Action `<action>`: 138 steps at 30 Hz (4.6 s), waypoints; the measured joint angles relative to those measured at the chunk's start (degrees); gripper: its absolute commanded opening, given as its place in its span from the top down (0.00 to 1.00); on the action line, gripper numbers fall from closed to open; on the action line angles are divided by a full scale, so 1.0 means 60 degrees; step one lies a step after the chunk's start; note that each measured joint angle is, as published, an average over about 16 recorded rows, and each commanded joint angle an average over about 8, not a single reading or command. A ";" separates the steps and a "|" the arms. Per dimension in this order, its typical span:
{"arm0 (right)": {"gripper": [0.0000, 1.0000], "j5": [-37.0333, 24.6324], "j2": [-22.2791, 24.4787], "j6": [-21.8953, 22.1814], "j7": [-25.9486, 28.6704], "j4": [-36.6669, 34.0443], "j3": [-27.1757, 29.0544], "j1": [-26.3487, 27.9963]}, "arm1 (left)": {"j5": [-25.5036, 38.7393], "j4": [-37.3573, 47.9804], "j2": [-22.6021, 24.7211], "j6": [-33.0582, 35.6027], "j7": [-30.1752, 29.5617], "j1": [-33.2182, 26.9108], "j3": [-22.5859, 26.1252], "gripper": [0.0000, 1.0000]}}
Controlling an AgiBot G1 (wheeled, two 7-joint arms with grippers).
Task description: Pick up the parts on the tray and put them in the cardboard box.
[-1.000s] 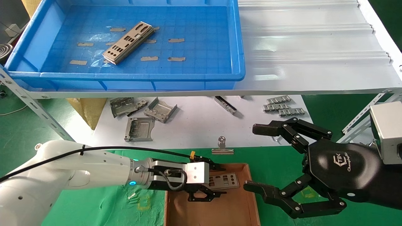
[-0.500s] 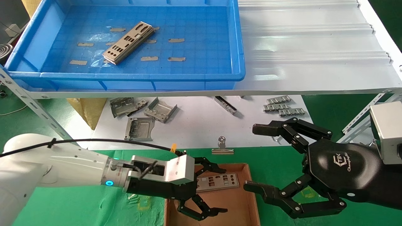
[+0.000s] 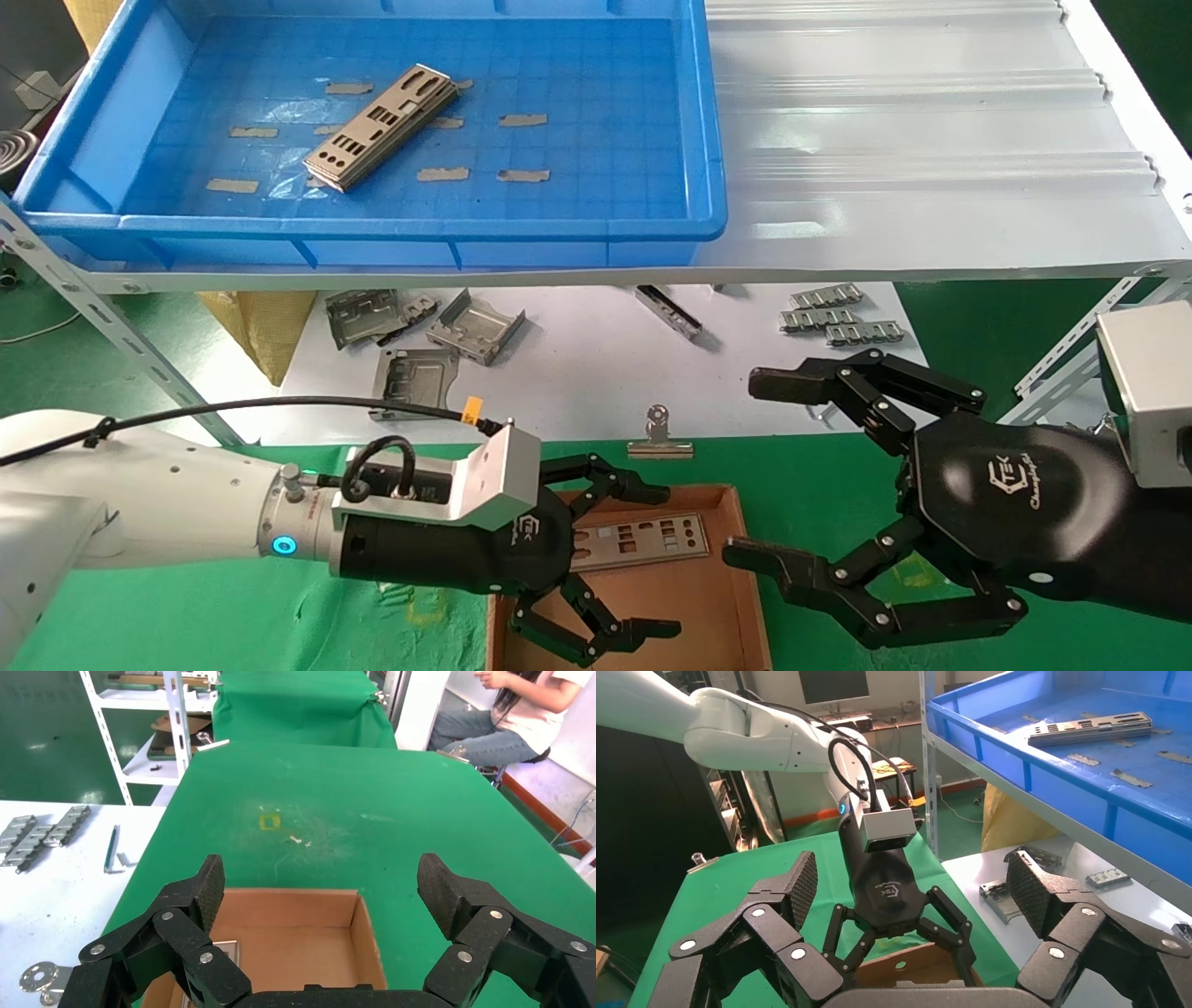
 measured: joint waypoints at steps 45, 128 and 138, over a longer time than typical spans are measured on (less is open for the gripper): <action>0.00 0.0000 0.0000 0.0000 0.0000 0.0000 0.0000 0.0000 | -0.2209 -0.5876 -0.3807 -0.0788 -0.3360 0.2297 -0.2379 0.00; 0.00 0.0001 0.0001 0.0002 0.0000 -0.0002 0.0001 -0.0002 | -0.3378 -0.8897 -0.5771 -0.1161 -0.5106 0.3481 -0.3604 0.00; 0.00 0.0001 0.0001 0.0002 0.0000 -0.0002 0.0001 -0.0002 | -0.3378 -0.8893 -0.5769 -0.1161 -0.5106 0.3480 -0.3603 0.00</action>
